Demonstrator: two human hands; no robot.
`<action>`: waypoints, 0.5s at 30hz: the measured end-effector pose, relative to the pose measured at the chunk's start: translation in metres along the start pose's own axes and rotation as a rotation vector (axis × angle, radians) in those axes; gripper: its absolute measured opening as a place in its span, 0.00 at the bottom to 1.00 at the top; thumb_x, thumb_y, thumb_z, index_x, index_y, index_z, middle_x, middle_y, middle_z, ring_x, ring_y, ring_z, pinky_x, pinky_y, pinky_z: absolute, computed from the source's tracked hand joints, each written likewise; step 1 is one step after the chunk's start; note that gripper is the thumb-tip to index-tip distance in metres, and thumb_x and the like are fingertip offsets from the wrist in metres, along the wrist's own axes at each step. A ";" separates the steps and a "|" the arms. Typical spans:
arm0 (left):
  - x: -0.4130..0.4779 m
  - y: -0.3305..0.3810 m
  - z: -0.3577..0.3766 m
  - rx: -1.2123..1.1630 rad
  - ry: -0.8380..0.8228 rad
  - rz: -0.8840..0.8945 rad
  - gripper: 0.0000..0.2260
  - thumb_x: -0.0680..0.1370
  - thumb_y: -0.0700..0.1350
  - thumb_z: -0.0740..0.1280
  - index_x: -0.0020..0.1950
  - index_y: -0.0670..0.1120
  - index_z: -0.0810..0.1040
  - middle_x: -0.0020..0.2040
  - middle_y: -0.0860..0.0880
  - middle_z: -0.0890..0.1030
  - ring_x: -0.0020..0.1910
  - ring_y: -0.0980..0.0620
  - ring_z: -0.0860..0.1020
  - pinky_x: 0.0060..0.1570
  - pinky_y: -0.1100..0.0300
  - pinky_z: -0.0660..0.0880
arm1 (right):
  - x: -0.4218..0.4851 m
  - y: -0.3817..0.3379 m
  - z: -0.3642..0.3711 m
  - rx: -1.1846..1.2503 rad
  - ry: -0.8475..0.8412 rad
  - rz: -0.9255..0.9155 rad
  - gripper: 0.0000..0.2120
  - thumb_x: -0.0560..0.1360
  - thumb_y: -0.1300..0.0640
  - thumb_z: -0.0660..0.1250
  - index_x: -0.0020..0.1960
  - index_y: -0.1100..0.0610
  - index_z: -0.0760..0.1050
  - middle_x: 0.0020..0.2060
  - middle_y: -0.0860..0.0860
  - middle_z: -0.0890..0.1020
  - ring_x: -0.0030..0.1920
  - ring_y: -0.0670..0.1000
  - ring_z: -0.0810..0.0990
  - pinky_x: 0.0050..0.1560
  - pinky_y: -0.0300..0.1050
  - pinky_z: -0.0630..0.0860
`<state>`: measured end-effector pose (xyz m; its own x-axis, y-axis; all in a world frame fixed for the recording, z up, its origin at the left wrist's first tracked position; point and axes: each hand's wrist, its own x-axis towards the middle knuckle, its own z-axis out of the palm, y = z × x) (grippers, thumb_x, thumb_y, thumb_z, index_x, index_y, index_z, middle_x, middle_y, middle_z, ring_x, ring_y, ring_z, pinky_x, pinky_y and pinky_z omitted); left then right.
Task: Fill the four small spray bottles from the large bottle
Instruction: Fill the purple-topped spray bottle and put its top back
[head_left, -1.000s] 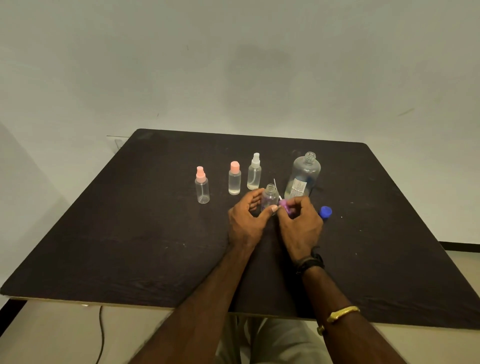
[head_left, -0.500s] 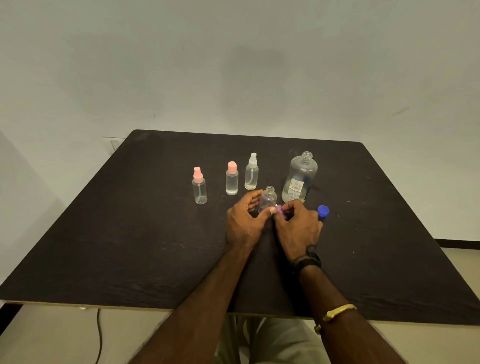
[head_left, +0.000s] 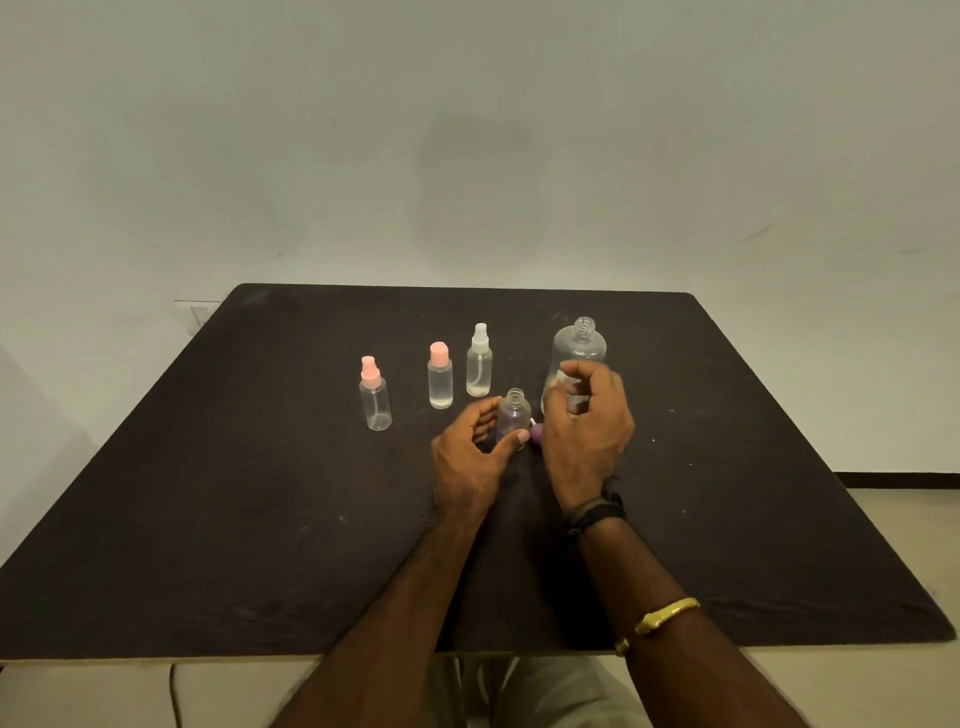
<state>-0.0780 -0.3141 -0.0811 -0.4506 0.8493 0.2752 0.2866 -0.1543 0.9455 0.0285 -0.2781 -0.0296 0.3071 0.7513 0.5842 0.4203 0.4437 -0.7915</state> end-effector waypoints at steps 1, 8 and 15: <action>0.000 -0.001 0.000 -0.005 0.002 -0.007 0.24 0.71 0.43 0.80 0.65 0.46 0.80 0.56 0.55 0.85 0.55 0.63 0.83 0.59 0.63 0.79 | 0.004 -0.001 0.003 0.004 0.022 -0.007 0.11 0.73 0.61 0.72 0.54 0.53 0.78 0.51 0.49 0.79 0.50 0.49 0.79 0.49 0.50 0.81; 0.000 0.000 0.001 -0.018 -0.004 -0.014 0.24 0.71 0.43 0.80 0.65 0.49 0.80 0.56 0.55 0.85 0.55 0.63 0.83 0.59 0.62 0.80 | 0.024 0.011 0.017 -0.146 -0.018 0.122 0.36 0.70 0.52 0.77 0.74 0.53 0.67 0.71 0.53 0.72 0.70 0.52 0.69 0.69 0.50 0.69; 0.000 0.002 0.000 -0.029 0.002 -0.006 0.24 0.71 0.43 0.80 0.65 0.48 0.80 0.55 0.56 0.85 0.54 0.64 0.82 0.56 0.68 0.78 | 0.030 0.023 0.022 -0.154 -0.117 0.219 0.40 0.73 0.53 0.76 0.79 0.54 0.60 0.74 0.53 0.70 0.74 0.55 0.68 0.72 0.49 0.67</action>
<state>-0.0772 -0.3145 -0.0793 -0.4542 0.8491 0.2696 0.2588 -0.1638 0.9519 0.0284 -0.2345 -0.0339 0.3084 0.8760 0.3707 0.4827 0.1917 -0.8546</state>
